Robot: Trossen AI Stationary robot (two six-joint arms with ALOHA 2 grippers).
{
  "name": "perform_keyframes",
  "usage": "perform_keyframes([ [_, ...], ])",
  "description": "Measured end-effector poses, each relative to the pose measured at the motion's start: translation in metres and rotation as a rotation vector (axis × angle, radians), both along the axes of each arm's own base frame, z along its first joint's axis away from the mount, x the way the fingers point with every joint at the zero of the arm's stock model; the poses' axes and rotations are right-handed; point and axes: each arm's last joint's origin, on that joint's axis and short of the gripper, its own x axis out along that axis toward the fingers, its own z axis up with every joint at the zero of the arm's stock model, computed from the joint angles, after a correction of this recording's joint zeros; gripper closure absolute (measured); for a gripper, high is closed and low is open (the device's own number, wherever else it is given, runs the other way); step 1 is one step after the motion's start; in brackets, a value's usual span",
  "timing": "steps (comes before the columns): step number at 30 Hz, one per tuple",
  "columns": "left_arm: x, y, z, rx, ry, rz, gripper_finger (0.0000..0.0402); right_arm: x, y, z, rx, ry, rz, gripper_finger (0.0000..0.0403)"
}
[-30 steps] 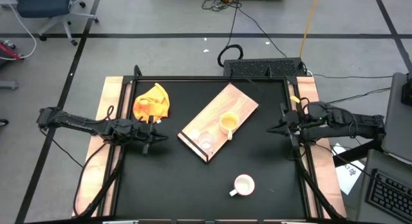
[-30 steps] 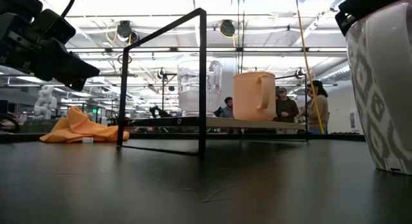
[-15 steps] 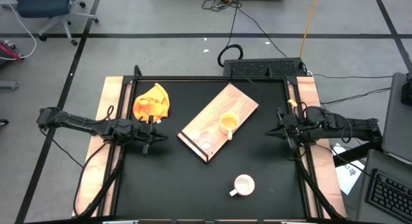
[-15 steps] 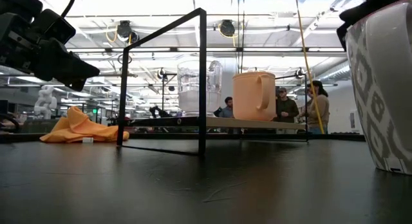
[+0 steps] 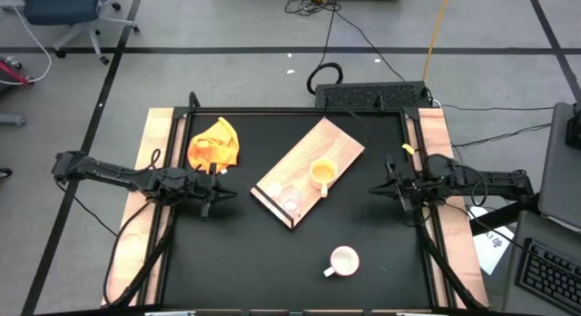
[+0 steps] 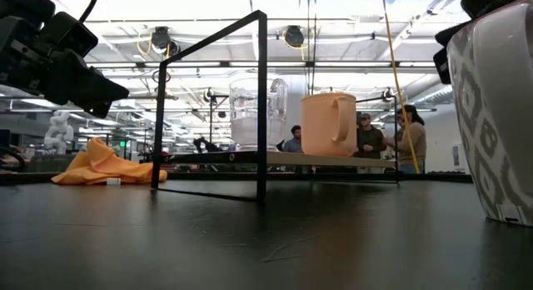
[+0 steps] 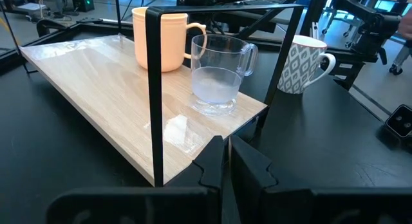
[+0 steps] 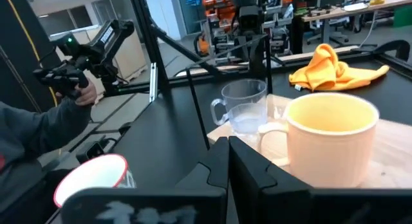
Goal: Stack small to large cups/mugs on shelf
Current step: Put the orange mug on the shelf
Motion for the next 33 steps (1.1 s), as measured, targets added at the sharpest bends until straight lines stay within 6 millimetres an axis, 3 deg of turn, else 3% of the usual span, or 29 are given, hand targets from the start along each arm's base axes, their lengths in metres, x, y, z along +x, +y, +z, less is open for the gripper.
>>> perform_keyframes([
  [8,0.0,0.0,0.002,-0.056,-0.02,0.011,0.0376,0.002,0.0,-0.02,0.029,0.025,0.012,0.0403],
  [15,0.002,0.0,0.024,-0.109,-0.239,0.017,0.0376,0.005,0.0,-0.026,0.02,-0.012,0.013,0.0403],
  [23,0.006,0.005,0.071,-0.076,-0.348,0.196,0.0376,0.005,0.0,-0.022,0.011,-0.055,0.015,0.0403],
  [33,0.008,0.011,0.124,0.204,-0.357,0.312,0.0376,0.005,0.0,-0.02,-0.014,-0.087,0.015,0.0403],
])
